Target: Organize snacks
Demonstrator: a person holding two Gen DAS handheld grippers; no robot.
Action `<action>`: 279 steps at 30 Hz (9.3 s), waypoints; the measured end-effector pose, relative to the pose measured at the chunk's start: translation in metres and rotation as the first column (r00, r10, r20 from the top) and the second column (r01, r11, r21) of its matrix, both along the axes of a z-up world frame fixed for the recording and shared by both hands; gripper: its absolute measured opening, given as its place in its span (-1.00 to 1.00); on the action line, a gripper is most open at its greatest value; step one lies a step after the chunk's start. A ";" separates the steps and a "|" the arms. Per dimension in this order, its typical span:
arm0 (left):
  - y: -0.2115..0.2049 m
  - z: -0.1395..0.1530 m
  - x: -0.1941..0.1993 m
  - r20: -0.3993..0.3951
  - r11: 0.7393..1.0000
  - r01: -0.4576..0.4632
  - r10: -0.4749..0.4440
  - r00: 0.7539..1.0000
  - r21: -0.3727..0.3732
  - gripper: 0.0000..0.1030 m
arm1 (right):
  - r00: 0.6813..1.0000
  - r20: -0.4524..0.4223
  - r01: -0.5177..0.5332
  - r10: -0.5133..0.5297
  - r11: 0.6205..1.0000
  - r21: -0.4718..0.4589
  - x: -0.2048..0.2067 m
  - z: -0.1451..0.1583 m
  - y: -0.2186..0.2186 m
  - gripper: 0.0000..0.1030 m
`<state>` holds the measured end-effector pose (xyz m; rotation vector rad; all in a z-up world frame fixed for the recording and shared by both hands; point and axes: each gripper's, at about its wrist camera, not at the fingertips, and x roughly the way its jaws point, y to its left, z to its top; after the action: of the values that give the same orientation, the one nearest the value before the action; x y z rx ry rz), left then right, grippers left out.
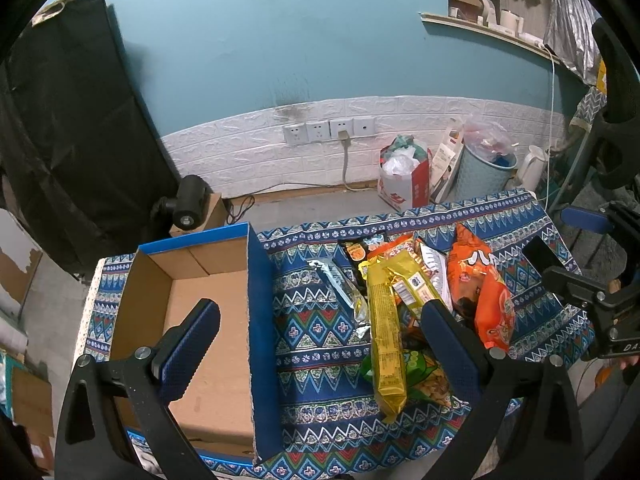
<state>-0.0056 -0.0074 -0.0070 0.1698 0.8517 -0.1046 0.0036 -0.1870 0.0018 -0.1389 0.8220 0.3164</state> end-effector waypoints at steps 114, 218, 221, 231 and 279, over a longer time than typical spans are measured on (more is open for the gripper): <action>-0.032 -0.153 0.075 -0.412 0.989 0.014 -0.074 0.908 -0.147 -0.46 | 0.937 -0.349 -0.058 0.017 0.992 -0.108 0.036 -0.161 -0.033 -0.21; 0.219 -0.068 0.019 -0.172 0.899 -0.425 0.404 0.898 -0.106 0.26 | 0.908 -0.291 -0.275 0.301 0.953 0.126 0.149 -0.095 0.282 0.39; 0.212 -0.064 0.019 -0.168 0.908 -0.404 0.383 0.908 -0.113 0.27 | 0.915 -0.285 -0.260 0.286 0.958 0.124 0.147 -0.091 0.272 0.39; 0.182 -0.054 0.018 -0.147 0.935 -0.339 0.323 0.935 -0.106 0.32 | 0.940 -0.265 -0.186 0.213 0.974 0.127 0.138 -0.071 0.220 0.39; -0.043 -0.140 0.011 -0.479 0.988 -0.047 -0.030 0.877 -0.147 0.48 | 0.892 -0.450 0.022 -0.052 0.997 -0.071 0.001 -0.122 -0.022 0.54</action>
<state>0.0058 -0.0505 -0.1466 -0.0109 1.3380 -0.2101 0.0049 -0.2091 -0.1199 -0.1099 1.2978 0.2899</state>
